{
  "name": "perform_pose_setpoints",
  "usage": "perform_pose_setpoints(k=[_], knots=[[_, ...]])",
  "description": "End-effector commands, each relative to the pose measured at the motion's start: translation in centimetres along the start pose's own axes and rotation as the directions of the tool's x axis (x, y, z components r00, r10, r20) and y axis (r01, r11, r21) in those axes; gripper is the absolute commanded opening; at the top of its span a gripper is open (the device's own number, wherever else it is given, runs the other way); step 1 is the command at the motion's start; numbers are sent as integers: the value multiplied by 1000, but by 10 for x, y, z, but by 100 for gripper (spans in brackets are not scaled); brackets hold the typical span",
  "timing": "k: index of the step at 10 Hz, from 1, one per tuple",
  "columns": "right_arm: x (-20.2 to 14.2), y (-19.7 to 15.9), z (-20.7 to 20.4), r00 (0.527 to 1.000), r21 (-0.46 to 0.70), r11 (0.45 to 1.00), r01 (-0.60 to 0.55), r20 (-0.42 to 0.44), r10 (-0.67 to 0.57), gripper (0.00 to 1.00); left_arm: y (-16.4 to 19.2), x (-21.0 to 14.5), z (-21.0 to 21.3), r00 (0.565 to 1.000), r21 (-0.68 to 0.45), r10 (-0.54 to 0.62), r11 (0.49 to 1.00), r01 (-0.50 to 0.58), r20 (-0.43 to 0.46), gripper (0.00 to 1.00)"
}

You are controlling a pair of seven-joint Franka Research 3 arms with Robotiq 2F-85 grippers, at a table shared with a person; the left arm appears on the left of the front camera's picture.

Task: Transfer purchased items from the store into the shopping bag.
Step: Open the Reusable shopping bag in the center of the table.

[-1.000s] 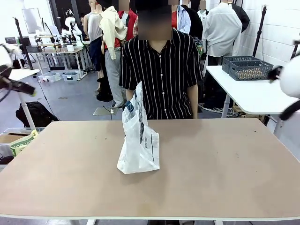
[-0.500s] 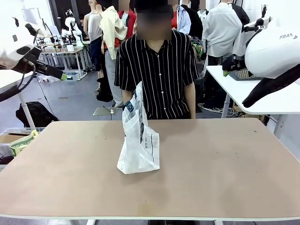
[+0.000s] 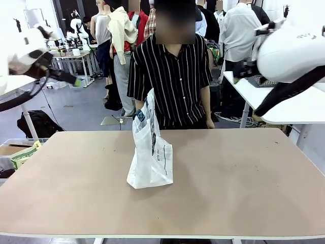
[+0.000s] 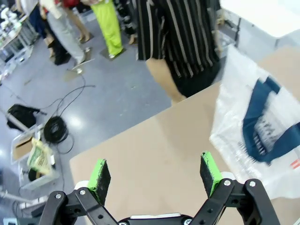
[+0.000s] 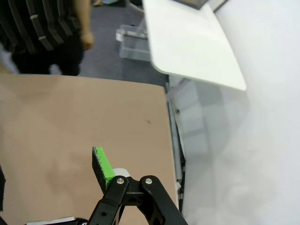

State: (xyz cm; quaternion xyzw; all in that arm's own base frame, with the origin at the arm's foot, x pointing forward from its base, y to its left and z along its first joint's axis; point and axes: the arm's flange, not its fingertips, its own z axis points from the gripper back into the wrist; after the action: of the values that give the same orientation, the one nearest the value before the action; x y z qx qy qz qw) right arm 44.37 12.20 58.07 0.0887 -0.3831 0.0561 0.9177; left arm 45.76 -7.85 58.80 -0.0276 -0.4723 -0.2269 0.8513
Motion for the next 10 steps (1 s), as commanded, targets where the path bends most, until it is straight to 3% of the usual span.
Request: perform_pose_setpoints(k=[1, 4, 5, 6, 8, 10], knots=[[26, 34, -24, 994, 97, 994, -41, -100, 50, 100, 1, 43, -44, 999, -138, -37, 990, 39, 17, 100], [33, 94, -61, 956, 263, 964, -32, -272, 106, 100, -54, 80, -98, 997, -331, -61, 943, 40, -53, 100], [36, 93, -64, 962, 251, 968, -22, -257, 89, 100, -61, 60, -52, 999, -189, -54, 981, 52, -4, 100], [16, 101, -52, 973, 214, 976, -39, -212, 86, 100, -61, 60, -52, 999, -189, -54, 981, 52, -4, 100], [16, 101, -52, 973, 214, 976, -39, -212, 86, 100, -77, 70, -71, 998, -249, -61, 967, 56, -15, 100], [17, 135, -58, 953, 208, 978, -24, -290, 85, 100, -96, 73, -89, 992, -205, -32, 979, 7, -122, 100]])
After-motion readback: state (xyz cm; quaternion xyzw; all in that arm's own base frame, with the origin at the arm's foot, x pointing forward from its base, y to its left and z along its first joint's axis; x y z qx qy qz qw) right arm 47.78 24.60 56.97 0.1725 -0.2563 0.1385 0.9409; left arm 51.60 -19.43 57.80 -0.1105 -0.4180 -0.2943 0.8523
